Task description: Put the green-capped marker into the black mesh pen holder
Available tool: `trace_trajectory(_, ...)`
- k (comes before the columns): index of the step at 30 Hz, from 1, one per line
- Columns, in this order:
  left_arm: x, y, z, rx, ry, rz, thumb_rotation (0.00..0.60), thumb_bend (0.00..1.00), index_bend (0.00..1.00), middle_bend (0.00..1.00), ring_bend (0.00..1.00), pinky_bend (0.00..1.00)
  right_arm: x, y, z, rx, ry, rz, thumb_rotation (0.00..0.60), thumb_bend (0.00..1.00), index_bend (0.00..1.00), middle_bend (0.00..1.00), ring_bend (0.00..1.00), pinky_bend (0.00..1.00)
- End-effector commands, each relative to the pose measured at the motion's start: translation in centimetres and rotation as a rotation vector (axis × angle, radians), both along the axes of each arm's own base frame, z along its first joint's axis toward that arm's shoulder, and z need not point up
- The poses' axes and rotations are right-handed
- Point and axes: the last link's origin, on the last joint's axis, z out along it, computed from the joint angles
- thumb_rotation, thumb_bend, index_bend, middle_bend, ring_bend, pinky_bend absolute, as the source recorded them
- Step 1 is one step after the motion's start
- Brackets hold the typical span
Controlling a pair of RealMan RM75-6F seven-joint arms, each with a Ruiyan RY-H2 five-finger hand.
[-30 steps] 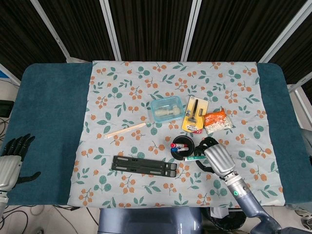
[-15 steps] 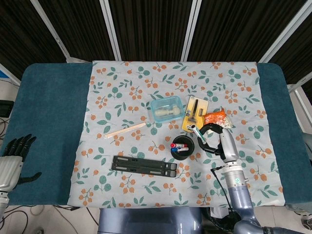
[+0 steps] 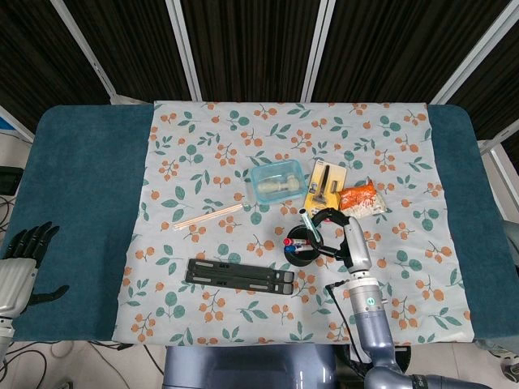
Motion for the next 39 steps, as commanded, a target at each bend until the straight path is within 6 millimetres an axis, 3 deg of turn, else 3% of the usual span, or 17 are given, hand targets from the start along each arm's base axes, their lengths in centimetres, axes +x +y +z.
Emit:
trace_trajectory(1,0.0,0.0,0.0,-0.001,-0.002,0.001,0.600,0.03,0.00,0.00,0.00,0.00,0.0,-0.4,-0.6,-0.017,-0.003,-0.013,0.600,0.59,0.69,0.57,0.31,0.25)
trace_trajectory(31,0.0,0.2,-0.1,-0.008,-0.008,0.010,0.600,0.03,0.00,0.00,0.00,0.00,-1.4,-0.5,-4.4,-0.010,0.030,-0.070,0.600,0.59,0.69,0.55,0.30,0.25)
trace_trajectory(34,0.0,0.2,-0.1,-0.008,-0.009,0.011,0.600,0.03,0.00,0.00,0.00,0.00,-1.3,-0.4,-4.6,-0.006,0.028,-0.066,0.600,0.56,0.68,0.51,0.27,0.25)
trace_trajectory(39,0.0,0.2,-0.1,-0.008,-0.010,0.011,0.600,0.03,0.00,0.00,0.00,0.00,-1.0,-0.3,-4.6,-0.003,0.037,-0.052,0.600,0.49,0.56,0.40,0.19,0.23)
